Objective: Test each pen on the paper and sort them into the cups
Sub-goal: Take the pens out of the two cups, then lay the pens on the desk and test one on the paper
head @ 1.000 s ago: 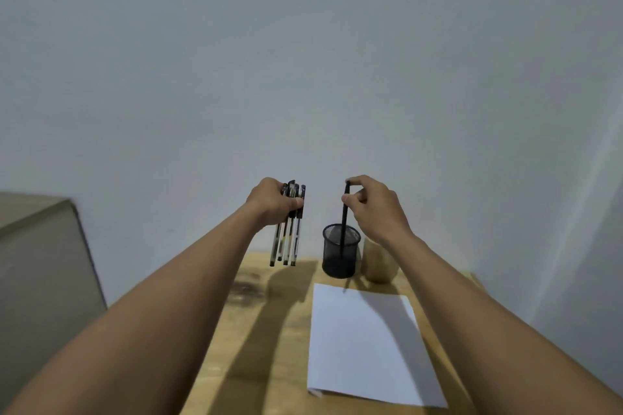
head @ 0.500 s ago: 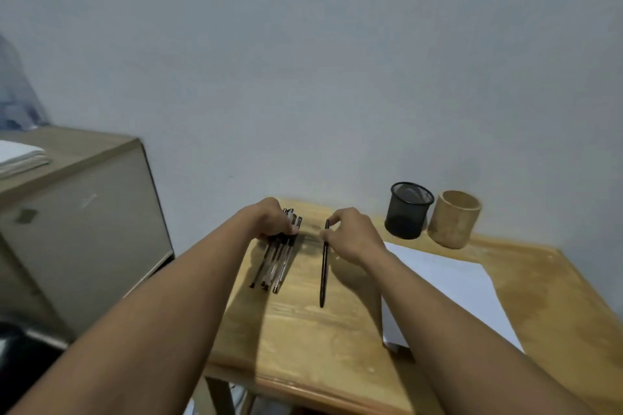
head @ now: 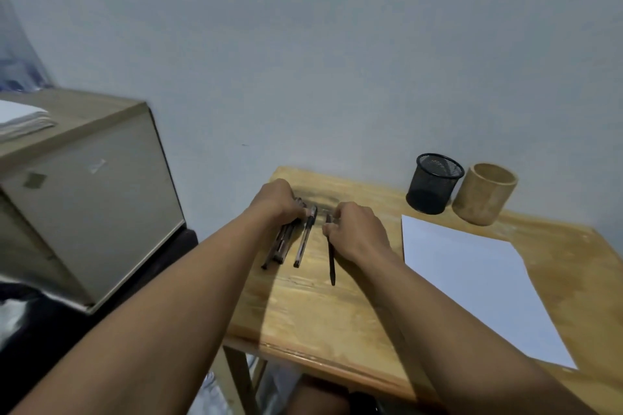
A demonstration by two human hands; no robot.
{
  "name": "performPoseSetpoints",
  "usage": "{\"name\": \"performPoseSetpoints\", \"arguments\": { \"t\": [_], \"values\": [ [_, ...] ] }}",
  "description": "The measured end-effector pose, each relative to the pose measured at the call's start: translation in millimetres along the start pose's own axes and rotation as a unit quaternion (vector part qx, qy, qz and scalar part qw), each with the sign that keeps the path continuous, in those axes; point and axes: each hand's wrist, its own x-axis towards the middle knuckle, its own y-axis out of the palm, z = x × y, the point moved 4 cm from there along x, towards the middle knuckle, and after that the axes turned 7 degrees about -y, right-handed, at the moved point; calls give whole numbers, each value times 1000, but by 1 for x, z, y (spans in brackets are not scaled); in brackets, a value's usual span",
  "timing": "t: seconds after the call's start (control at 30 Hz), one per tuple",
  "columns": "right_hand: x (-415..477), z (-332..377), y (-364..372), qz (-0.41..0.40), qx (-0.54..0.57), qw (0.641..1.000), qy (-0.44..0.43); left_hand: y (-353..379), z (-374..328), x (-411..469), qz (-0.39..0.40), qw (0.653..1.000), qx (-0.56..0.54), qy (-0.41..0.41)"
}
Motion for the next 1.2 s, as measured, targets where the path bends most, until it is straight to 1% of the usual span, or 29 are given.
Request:
{"name": "performPoseSetpoints", "arguments": {
  "t": [0.23,0.37,0.77,0.8,0.87,0.97,1.13,1.2],
  "values": [
    [-16,1,2,10,-26,1000,-1,0,5,-16,-50,998,-22,28],
    [-22,1,1,-8,-29,1000,3,4,10,-26,-71,997,-3,35],
    [-25,5,-13,-29,-67,997,24,18,13,-43,-113,991,29,71],
    [-25,6,-16,-30,-70,997,18,16,12,-44,-124,988,28,86],
    [-27,7,-28,-39,-78,996,2,11,5,-47,-149,978,8,143],
    [-29,5,-49,-67,-99,993,-25,6,-16,-55,-147,960,-12,239],
    [-30,-11,-75,-107,-94,989,-45,6,-47,-64,-116,951,-48,284],
    [-35,-16,-87,-170,-126,975,-71,6,-58,-68,-127,945,-72,292]
  ]
}}
